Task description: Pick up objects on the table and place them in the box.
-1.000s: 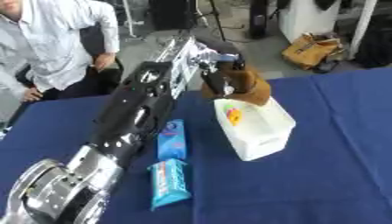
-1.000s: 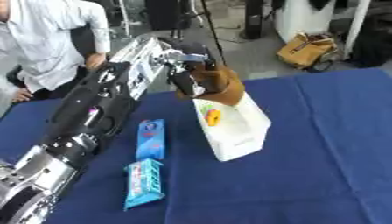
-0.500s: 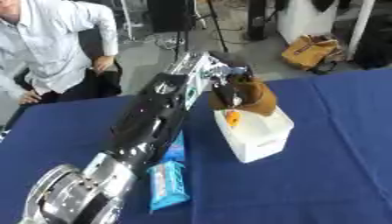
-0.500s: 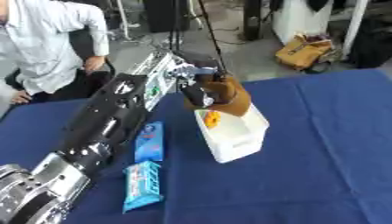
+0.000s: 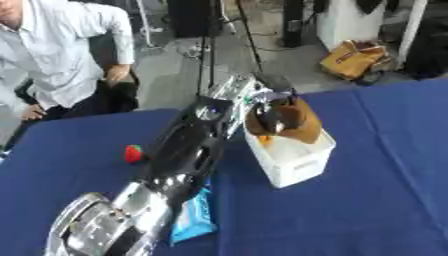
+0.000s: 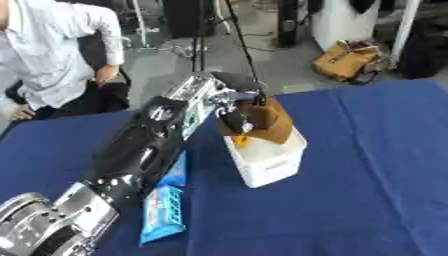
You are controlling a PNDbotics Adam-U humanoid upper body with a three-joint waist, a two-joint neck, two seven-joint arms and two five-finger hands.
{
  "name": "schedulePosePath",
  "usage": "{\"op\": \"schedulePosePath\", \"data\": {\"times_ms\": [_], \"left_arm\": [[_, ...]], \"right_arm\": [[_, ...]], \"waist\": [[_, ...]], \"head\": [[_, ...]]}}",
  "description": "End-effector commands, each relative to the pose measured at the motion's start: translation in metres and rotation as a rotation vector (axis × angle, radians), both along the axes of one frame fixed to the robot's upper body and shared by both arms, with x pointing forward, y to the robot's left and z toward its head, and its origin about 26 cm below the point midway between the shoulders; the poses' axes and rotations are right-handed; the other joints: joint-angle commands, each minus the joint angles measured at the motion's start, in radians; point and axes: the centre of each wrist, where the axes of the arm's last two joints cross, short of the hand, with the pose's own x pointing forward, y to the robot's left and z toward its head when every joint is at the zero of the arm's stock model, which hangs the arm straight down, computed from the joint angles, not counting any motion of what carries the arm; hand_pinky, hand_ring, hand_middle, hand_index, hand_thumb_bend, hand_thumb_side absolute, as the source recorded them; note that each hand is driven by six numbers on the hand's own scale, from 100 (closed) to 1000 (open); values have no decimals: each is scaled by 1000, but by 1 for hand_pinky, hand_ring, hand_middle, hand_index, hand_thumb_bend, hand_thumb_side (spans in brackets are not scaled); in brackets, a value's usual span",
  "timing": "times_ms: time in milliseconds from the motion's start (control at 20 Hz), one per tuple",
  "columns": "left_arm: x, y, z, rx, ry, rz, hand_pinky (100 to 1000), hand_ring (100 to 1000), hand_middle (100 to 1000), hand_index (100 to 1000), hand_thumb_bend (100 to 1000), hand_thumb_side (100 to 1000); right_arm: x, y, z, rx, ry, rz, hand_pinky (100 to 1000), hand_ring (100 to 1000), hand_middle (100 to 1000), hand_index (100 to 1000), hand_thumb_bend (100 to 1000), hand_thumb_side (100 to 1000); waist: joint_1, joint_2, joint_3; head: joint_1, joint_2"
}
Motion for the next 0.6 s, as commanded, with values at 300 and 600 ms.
{"op": "schedulePosePath", "data": {"times_ms": [300,600], "left_arm": [[0,-5,8,5,-66,25,100,232,322,454,100,206],[-2,-9,4,8,-130,64,100,241,328,463,100,204]], "right_arm": [[-2,1,8,-21,-22,9,801,799,758,680,100,822],[-1,2,9,-22,-24,15,801,798,757,679,100,821]], "waist": [[-7,-10,-13],[-7,-7,-21]], "head": [[10,-9],[15,-12]]}}
